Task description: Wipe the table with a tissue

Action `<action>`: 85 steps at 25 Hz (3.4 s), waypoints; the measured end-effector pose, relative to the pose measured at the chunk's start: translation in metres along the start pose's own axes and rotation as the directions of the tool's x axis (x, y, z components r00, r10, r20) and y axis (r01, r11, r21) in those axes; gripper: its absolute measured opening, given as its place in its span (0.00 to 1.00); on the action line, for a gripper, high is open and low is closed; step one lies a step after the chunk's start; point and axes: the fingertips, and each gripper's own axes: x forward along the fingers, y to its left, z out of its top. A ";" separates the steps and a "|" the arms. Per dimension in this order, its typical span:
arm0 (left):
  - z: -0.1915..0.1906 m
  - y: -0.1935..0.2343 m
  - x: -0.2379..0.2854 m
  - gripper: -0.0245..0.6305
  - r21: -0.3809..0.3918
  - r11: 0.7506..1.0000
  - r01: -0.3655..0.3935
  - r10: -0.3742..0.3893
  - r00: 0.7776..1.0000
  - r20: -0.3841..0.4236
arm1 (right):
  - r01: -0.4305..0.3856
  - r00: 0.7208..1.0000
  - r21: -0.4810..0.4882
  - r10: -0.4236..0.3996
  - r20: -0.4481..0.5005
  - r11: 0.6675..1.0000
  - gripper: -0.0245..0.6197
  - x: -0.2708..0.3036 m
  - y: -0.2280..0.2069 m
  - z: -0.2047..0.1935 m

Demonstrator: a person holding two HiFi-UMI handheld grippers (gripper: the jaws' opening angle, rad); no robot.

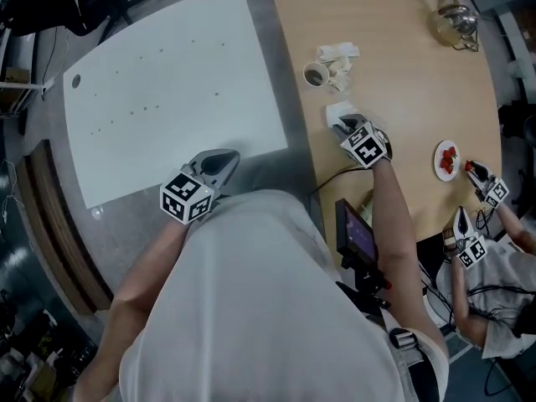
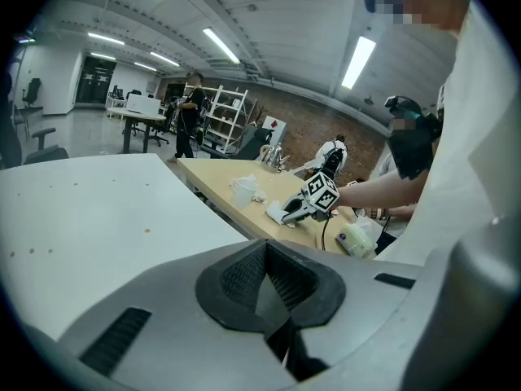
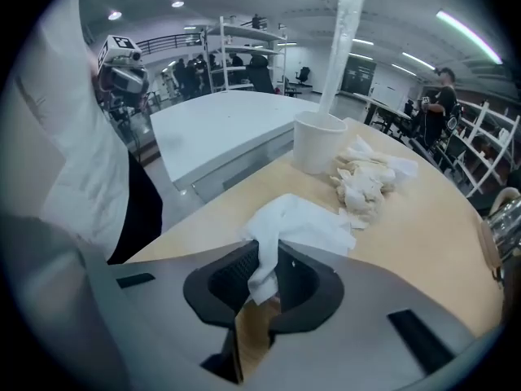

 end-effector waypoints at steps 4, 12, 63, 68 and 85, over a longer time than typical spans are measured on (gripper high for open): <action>-0.002 -0.001 -0.006 0.05 -0.003 1.000 -0.007 0.007 1.000 0.001 | 0.039 0.999 0.030 -0.039 0.002 0.999 0.12 -0.004 0.000 -0.001; 0.001 0.025 -0.032 0.05 -0.054 0.996 -0.072 0.076 0.994 0.074 | 0.040 0.999 0.051 -0.041 0.023 0.998 0.11 -0.017 0.027 0.023; -0.075 0.162 -0.194 0.05 -0.351 0.905 -0.240 0.325 0.923 0.206 | -0.252 0.923 -0.080 0.215 -0.319 0.964 0.10 0.143 0.126 0.267; -0.075 0.171 -0.201 0.05 -0.341 0.910 -0.234 0.316 0.925 0.209 | -0.228 0.937 -0.197 0.160 -0.310 0.954 0.11 0.141 0.131 0.265; -0.066 0.167 -0.189 0.05 -0.318 0.924 -0.215 0.284 0.940 0.190 | -0.146 0.982 -0.024 0.142 -0.122 0.989 0.38 0.114 0.120 0.259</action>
